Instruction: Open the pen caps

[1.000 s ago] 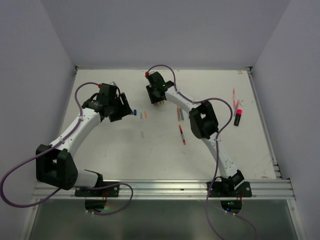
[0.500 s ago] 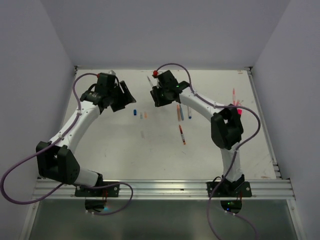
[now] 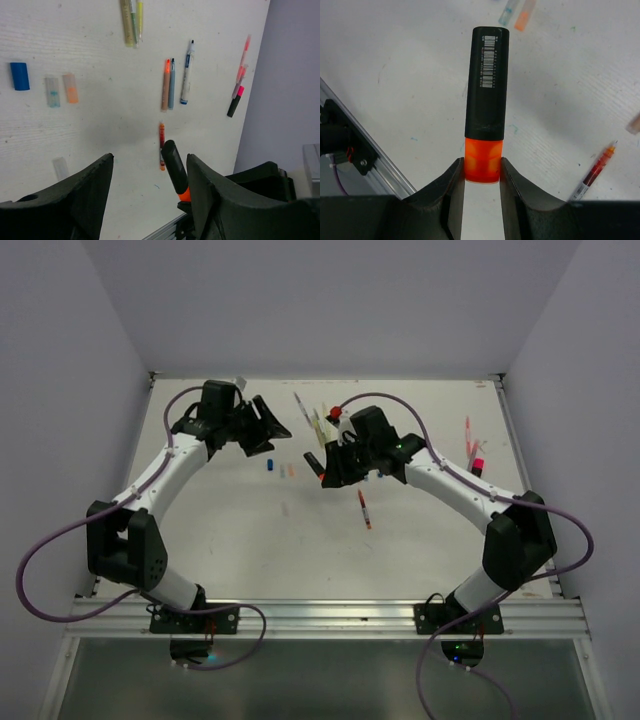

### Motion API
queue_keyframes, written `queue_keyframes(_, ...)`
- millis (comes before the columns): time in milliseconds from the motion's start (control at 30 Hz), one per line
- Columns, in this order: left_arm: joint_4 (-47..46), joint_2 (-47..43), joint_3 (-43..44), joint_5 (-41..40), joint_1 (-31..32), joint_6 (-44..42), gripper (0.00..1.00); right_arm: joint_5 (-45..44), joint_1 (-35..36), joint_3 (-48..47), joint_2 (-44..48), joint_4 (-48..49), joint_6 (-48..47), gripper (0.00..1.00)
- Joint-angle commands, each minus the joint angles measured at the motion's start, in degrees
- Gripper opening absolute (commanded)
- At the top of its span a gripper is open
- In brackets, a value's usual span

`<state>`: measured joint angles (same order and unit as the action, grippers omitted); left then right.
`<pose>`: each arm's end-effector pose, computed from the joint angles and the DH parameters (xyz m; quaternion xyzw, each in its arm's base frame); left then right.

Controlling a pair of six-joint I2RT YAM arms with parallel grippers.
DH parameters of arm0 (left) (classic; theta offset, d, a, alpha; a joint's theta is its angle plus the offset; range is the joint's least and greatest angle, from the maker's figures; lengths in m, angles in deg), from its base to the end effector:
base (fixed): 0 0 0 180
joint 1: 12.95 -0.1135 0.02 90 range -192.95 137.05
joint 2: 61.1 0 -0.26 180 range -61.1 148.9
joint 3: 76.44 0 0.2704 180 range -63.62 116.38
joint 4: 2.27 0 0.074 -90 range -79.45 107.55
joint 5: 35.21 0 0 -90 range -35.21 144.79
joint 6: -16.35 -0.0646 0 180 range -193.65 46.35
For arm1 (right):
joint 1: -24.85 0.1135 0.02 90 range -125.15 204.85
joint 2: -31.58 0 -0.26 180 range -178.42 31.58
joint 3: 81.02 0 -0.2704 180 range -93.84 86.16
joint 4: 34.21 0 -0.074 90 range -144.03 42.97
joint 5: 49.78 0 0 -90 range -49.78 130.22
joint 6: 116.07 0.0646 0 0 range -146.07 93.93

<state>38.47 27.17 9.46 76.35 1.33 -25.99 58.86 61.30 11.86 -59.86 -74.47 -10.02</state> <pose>0.3626 -0.1168 0.2706 -0.1876 0.8847 -0.3483 0.2468 0.3034 0.2498 0.2581 -0.2227 0.8848 0.3025 0.2756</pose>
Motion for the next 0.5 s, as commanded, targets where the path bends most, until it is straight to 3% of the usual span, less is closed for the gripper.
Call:
queue_keyframes(0, -3.23, -1.78, -0.39, 4.02, 1.26, 1.56, 0.63, 2.81, 0.29, 2.31, 2.67, 1.78, 0.12, 0.00)
queue_keyframes(233, -0.33, 2.25, 2.50, 0.41, 8.99, 3.23, 0.64, 2.29, 0.38, 2.50, 3.55, 2.92, 0.47, 0.00)
queue_keyframes(467, 2.31, 4.54, 5.75, -2.40, 10.59, 3.23, 0.64, 1.93, 0.38, 2.41, 5.04, 2.83, 0.82, 0.00)
